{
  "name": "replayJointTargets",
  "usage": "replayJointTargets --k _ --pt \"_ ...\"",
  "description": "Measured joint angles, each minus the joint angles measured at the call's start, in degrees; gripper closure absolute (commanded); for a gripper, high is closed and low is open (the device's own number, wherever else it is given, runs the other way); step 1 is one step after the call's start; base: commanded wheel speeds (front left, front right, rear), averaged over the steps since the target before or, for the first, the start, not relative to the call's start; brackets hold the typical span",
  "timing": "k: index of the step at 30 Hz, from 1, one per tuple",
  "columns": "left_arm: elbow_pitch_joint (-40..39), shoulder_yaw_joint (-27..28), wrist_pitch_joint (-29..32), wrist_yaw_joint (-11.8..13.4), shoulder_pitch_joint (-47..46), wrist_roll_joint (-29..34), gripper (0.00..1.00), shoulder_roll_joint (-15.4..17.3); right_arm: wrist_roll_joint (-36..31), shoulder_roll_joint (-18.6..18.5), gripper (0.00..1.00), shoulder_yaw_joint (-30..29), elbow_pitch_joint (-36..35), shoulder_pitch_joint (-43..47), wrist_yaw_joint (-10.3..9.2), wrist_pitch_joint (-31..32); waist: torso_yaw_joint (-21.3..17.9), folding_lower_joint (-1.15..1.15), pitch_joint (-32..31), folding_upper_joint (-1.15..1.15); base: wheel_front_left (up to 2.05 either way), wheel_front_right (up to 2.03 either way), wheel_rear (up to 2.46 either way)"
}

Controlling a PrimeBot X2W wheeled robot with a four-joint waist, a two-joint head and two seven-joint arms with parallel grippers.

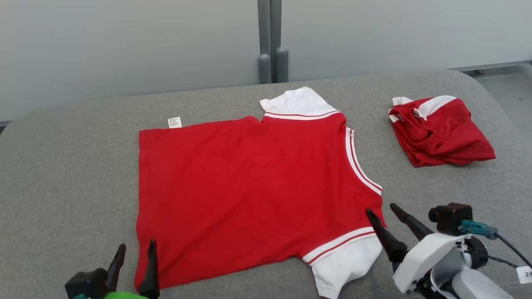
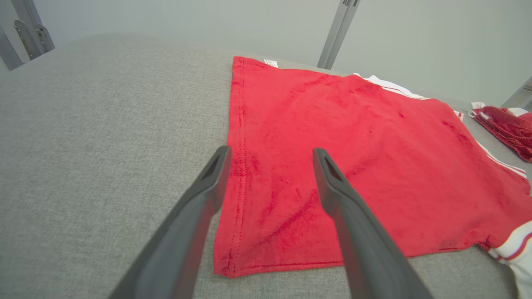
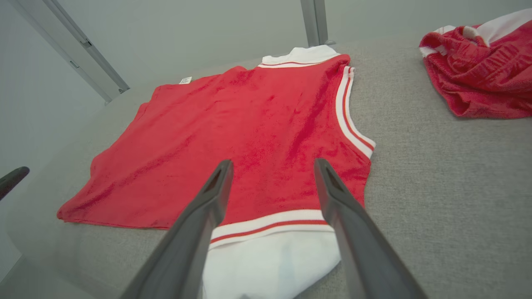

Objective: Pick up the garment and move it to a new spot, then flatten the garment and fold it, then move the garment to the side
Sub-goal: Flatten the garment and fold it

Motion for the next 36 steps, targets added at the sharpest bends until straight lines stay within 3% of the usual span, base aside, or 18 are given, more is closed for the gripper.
replayJointTargets --k 6,15,25,36 --pt "-3.5 -1.8 -0.1 -0.1 -3.1 1.3 0.00 -0.4 -2.8 -1.6 0.00 -2.3 -1.3 -2.4 -1.94 -2.1 0.1 0.00 -0.9 0.00 0.00 0.00 0.00" --pt "-5.4 -2.1 -0.6 0.3 -4.0 2.2 0.00 -1.1 -5.2 -1.1 0.00 -5.5 -1.8 -4.0 -3.87 -6.2 0.2 0.00 -1.6 0.00 0.00 0.00 0.00" --pt "-6.2 -1.9 -0.6 1.5 -4.0 2.7 0.00 -1.5 -4.7 2.2 0.00 -7.5 -1.3 -2.7 -4.45 -8.6 0.2 0.00 -2.6 0.00 0.00 0.00 0.00" --pt "-6.9 -1.7 -0.6 2.1 -4.0 3.3 0.00 -1.6 -5.0 3.0 0.00 -8.6 -0.6 -2.1 -4.87 -9.1 -0.2 0.00 -2.7 0.00 0.00 0.00 0.00"
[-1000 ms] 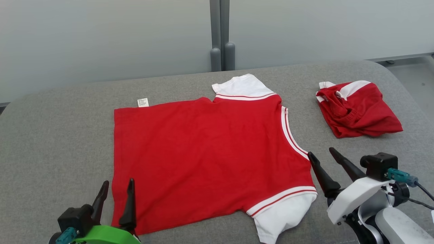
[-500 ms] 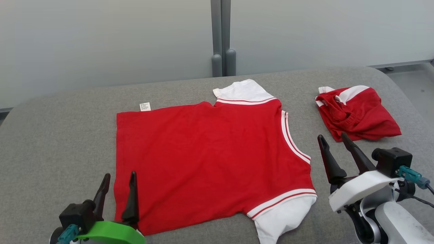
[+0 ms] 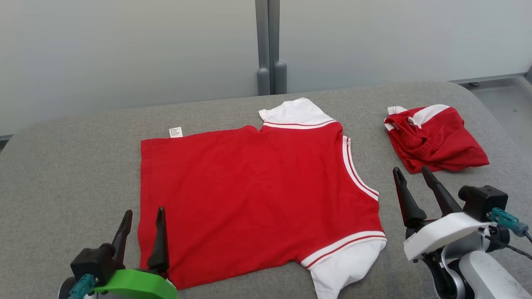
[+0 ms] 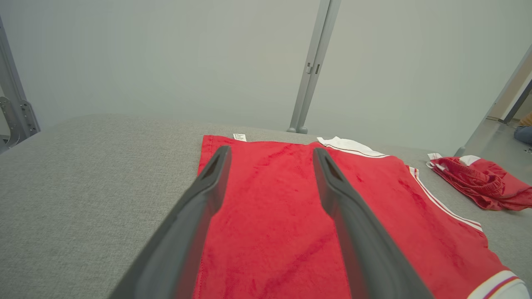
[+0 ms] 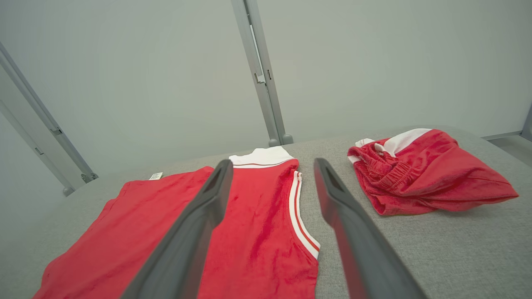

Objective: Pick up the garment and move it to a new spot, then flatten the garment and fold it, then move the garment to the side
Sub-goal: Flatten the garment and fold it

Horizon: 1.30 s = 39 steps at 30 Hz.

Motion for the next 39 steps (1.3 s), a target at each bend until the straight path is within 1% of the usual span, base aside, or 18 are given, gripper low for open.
replayJointTargets --k 5,29,39 --pt "-0.1 0.0 0.0 0.5 0.0 0.0 0.00 0.0 -0.4 0.5 0.00 -0.3 0.3 0.0 0.00 -0.2 0.1 0.00 -0.1 0.00 0.00 0.00 0.00" --pt "-1.0 -0.3 0.2 1.0 0.0 0.6 0.00 0.0 -0.6 2.4 0.00 -0.3 1.2 1.1 -0.01 -0.6 0.3 0.00 0.6 0.00 0.00 0.00 0.00" --pt "2.9 0.2 2.7 1.5 2.6 0.4 0.00 0.0 -1.1 2.4 0.00 -0.7 1.5 1.1 -0.02 -1.0 0.4 0.00 1.3 0.00 0.00 0.00 0.00"
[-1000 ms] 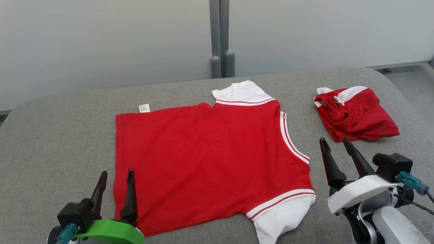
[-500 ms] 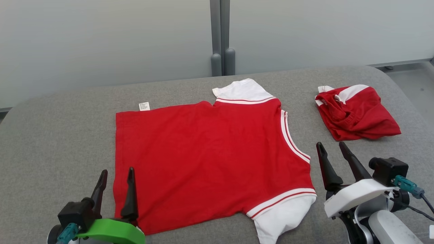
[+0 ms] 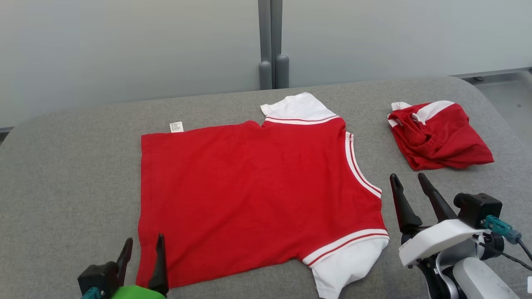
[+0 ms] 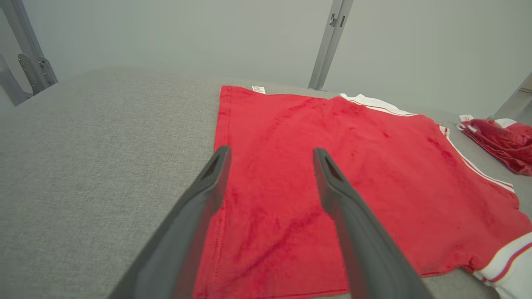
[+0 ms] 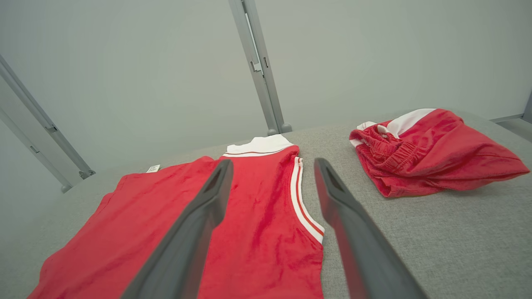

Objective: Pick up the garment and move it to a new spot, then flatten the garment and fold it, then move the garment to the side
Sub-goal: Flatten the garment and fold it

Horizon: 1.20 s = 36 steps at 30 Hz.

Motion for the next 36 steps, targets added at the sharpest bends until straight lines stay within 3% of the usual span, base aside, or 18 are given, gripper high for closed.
replayJointTargets --k 9,23,36 --pt "6.4 0.2 2.4 0.0 3.2 -0.7 0.00 0.2 0.0 0.0 0.00 0.0 0.1 0.0 0.00 0.0 0.1 0.00 1.0 0.00 0.00 0.00 0.00" --pt "13.1 2.3 2.6 -0.2 3.4 -6.7 0.00 -0.5 -0.8 -0.5 0.00 0.1 0.1 -1.2 0.02 0.1 -0.9 0.00 2.5 0.00 0.00 0.00 0.00" --pt "17.2 2.4 1.4 -3.1 0.7 -10.3 0.00 -1.6 -0.9 -1.0 0.00 0.1 0.2 -1.2 0.02 0.5 -1.7 0.00 2.7 0.00 0.00 0.00 0.00"
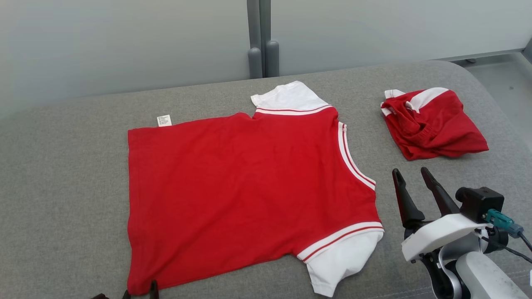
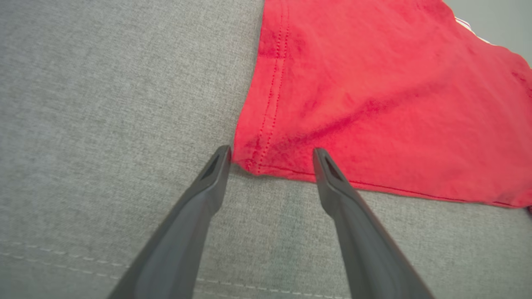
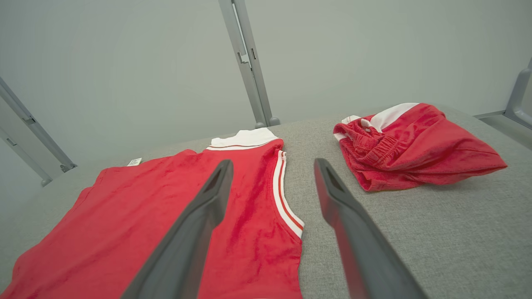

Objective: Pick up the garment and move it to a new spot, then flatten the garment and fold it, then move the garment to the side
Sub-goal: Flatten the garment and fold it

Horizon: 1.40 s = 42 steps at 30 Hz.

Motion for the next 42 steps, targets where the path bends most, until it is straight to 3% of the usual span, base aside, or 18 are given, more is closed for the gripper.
replayJointTargets --k 1,3,4,5,6,7,20,27,42 --pt "0.3 0.0 0.0 0.0 -0.2 -0.3 0.05 -0.1 0.0 0.0 0.00 0.0 0.0 0.0 0.00 0.0 0.0 0.00 0.0 0.00 0.00 0.00 0.00" --pt "0.9 0.0 -0.2 -0.4 -0.5 -0.4 0.30 -0.1 0.0 0.0 0.00 0.0 0.0 0.0 0.00 0.0 -0.1 0.00 -0.1 0.00 0.00 0.00 0.00" --pt "1.2 0.1 -0.6 -0.5 -0.6 -0.6 0.48 -0.1 0.0 0.0 0.00 0.0 0.0 0.0 0.00 0.0 -0.2 0.00 -0.1 0.00 0.00 0.00 0.00" --pt "1.5 0.1 -0.7 -0.6 -0.8 -0.9 0.57 -0.1 0.0 0.0 0.00 0.0 0.1 0.0 0.00 0.0 -0.2 0.00 -0.2 0.00 0.00 0.00 0.00" --pt "1.9 0.3 -0.9 -1.0 -1.0 -1.2 0.89 -0.1 0.0 0.0 0.00 0.0 0.1 0.0 0.00 0.0 -0.2 0.00 -0.3 0.00 0.00 0.00 0.00" --pt "2.0 0.5 -1.2 -1.2 -1.2 -1.5 1.00 -0.2 0.0 0.0 0.00 0.0 0.2 0.0 0.01 0.0 -0.2 0.00 -0.4 0.00 0.00 0.00 0.00" --pt "2.7 0.3 -3.1 -2.6 -2.6 -1.6 1.00 -0.3 1.1 -0.3 0.00 1.1 4.1 1.7 1.03 1.7 0.4 0.00 -0.9 0.00 0.00 0.00 0.00" --pt "0.3 -1.0 -3.6 -4.0 -4.8 -0.7 1.00 -0.4 3.5 0.2 0.00 2.9 8.9 6.3 2.44 3.6 1.3 0.00 -0.9 0.00 0.00 0.00 0.00" --pt "-3.5 -1.2 -4.3 -4.1 -5.9 -0.3 1.00 -0.4 4.1 3.2 0.00 6.7 15.2 7.7 6.08 5.3 2.7 0.00 0.3 0.00 0.00 0.00 0.00"
